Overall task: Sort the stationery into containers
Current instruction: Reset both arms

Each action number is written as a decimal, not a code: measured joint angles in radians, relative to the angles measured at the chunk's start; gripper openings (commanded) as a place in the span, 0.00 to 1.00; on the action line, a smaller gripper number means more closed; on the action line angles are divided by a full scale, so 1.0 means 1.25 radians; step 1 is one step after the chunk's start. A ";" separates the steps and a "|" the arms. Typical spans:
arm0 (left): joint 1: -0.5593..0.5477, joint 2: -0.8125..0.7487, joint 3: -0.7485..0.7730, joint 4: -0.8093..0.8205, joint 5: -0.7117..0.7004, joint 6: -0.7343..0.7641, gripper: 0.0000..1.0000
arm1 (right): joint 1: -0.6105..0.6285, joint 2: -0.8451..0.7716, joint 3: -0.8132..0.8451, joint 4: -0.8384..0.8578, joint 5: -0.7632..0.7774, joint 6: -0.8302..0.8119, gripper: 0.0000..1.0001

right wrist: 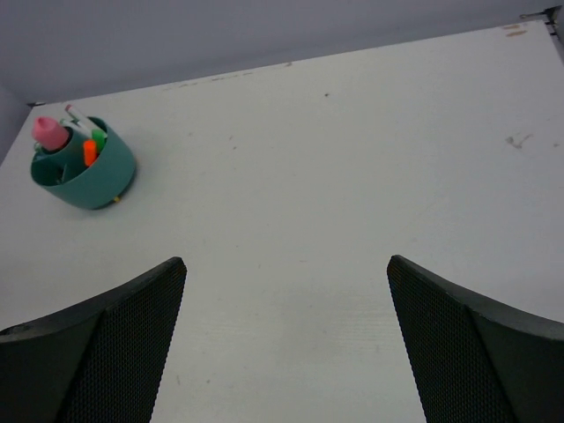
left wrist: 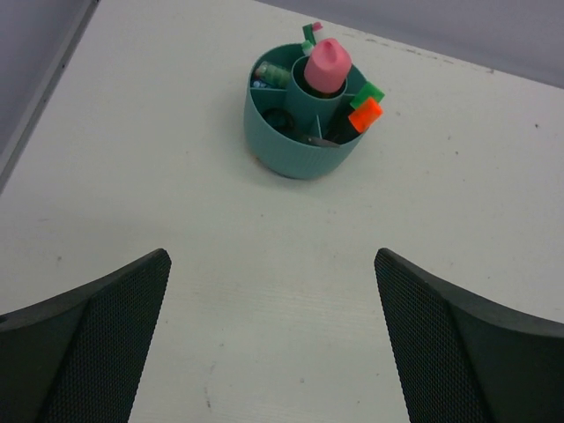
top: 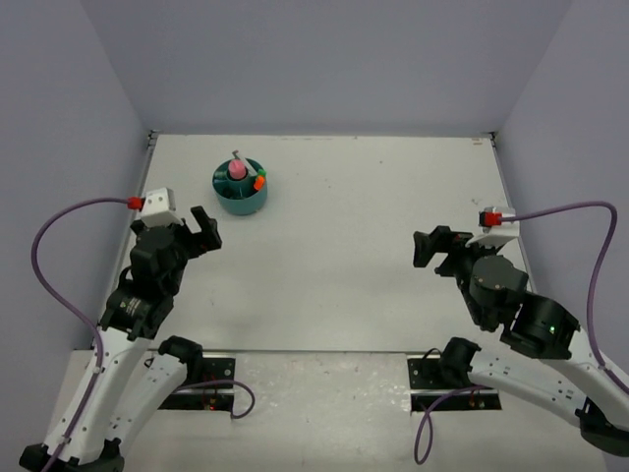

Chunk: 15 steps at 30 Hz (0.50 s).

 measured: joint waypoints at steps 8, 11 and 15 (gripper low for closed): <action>0.007 -0.103 -0.062 0.010 -0.057 0.036 1.00 | 0.000 0.014 -0.021 -0.035 0.093 0.011 0.99; 0.008 -0.127 -0.063 0.011 -0.070 0.037 1.00 | 0.000 0.017 -0.029 -0.037 0.103 0.017 0.99; 0.008 -0.167 -0.072 0.022 -0.074 0.037 1.00 | 0.000 0.020 -0.033 -0.038 0.106 0.022 0.99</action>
